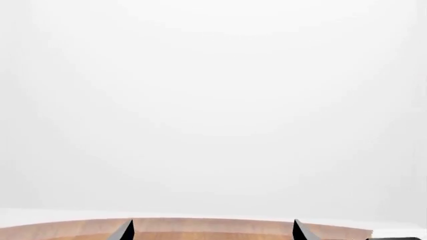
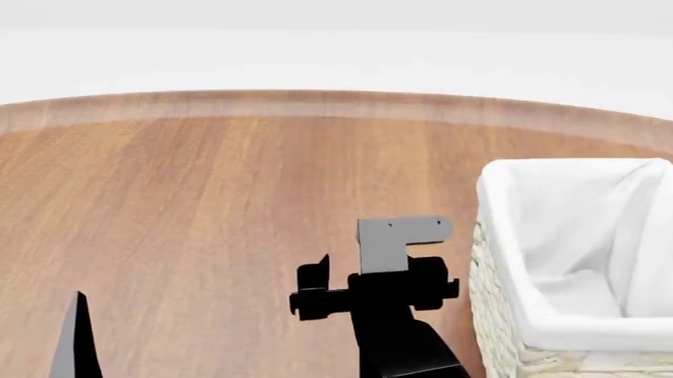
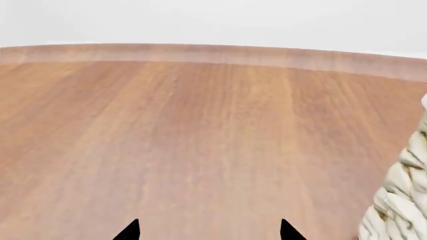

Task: Pick up the cream cheese box, and put it in the basket.

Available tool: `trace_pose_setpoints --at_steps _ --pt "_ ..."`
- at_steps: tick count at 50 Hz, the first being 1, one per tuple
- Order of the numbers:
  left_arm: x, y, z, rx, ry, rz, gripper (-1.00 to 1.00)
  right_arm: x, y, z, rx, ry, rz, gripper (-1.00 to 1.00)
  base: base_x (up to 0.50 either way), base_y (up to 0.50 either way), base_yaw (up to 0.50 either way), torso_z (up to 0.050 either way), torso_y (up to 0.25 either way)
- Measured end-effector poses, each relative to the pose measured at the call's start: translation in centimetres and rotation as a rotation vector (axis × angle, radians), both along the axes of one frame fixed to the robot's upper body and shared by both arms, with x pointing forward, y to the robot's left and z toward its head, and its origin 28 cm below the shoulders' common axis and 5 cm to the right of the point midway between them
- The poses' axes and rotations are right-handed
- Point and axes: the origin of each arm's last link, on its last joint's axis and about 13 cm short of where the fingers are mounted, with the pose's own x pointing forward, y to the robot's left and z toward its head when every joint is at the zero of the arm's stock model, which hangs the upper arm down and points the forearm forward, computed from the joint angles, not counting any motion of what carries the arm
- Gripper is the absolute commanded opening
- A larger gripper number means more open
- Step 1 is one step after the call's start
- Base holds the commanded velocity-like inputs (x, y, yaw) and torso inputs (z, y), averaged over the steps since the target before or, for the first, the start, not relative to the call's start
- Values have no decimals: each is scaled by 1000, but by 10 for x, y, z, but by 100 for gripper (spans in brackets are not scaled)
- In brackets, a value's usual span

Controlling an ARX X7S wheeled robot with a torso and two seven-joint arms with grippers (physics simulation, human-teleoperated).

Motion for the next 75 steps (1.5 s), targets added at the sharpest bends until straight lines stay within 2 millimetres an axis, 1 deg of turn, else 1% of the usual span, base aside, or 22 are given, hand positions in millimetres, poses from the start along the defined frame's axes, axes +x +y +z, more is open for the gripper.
trace_pose_setpoints --at_steps 21,61,72,73,75 --pt "-1 -1 0 11 0 -13 100 -9 -6 -17 -11 43 -29 100 0 0 0 0 0" --pt "-1 -1 -2 5 4 -21 100 -19 -14 -34 -15 91 -64 100 0 0 0 0 -119" --pt "-1 -1 -2 -5 0 -20 100 -23 -17 -39 -18 108 -77 100 0 0 0 0 0" --pt "-1 -1 -2 -5 0 -20 100 -23 -17 -39 -18 109 -79 -100 0 0 0 0 0" --pt "-1 -1 -2 -6 0 -20 100 -24 -18 -40 -17 111 -86 -100 0 0 0 0 0"
